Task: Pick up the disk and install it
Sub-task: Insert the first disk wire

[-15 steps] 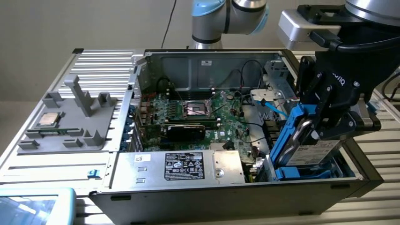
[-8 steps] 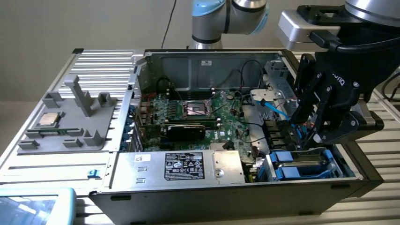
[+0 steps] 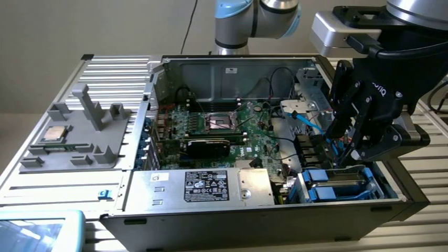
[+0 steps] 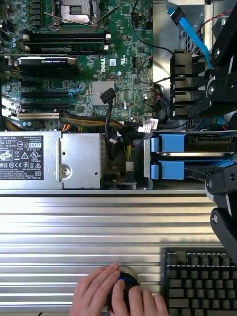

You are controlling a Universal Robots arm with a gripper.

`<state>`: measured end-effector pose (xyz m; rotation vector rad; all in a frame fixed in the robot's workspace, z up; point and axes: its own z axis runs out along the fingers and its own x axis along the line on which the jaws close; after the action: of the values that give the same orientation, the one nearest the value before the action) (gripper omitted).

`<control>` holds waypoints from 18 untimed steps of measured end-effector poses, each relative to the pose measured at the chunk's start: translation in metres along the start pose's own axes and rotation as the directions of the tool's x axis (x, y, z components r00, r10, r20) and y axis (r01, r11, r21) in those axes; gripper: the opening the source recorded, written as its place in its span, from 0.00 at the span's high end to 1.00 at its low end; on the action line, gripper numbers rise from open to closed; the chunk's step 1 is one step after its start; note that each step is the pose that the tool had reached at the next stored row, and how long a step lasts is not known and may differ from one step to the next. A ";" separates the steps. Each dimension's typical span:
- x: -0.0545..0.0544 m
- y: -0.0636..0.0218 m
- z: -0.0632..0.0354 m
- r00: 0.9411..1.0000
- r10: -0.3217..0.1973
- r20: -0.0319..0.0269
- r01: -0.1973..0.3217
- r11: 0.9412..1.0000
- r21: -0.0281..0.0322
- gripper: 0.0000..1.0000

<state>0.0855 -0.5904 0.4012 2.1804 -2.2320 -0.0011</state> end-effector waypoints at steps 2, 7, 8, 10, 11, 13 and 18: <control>0.000 0.0000 0.0000 1.000 0.000 0.000 0.000 1.000 0.000 0.48; -0.001 -0.0017 0.0001 1.000 0.000 0.000 0.000 1.000 0.000 0.48; -0.002 -0.0033 0.0000 1.000 0.001 0.000 -0.001 1.000 0.000 0.48; -0.004 -0.0081 -0.0002 1.000 0.001 0.000 -0.001 1.000 0.000 0.48; -0.004 -0.0110 -0.0002 1.000 0.001 0.000 -0.001 1.000 0.000 0.48; -0.006 -0.0169 -0.0004 1.000 0.001 0.000 -0.001 1.000 0.000 0.48; -0.010 -0.0318 -0.0007 1.000 0.001 0.000 -0.001 1.000 0.000 0.48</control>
<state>0.1176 -0.5811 0.4012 2.1795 -2.2328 -0.0009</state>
